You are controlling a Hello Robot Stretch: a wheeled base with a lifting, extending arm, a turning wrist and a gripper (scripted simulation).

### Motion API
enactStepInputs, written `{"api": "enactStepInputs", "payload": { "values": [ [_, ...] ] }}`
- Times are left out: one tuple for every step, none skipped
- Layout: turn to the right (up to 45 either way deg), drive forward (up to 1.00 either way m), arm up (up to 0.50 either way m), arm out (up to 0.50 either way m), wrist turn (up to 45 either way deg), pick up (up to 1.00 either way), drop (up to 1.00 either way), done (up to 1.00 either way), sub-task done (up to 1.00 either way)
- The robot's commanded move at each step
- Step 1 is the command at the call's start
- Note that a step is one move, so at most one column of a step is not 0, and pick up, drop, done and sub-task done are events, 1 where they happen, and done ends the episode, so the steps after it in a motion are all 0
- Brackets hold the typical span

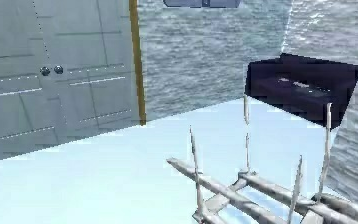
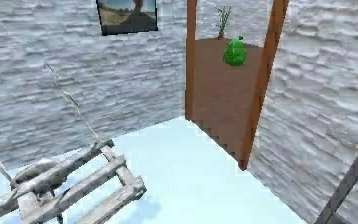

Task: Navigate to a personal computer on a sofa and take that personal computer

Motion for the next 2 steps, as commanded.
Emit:
{"api": "enactStepInputs", "payload": {
  "values": [
    [-21.0,0.0,0.0,0.0,0.0,0.0,0.0,0.0,0.0],
    [0.0,1.0,0.0,0.0,0.0,0.0,0.0,0.0,0.0]
  ]
}}
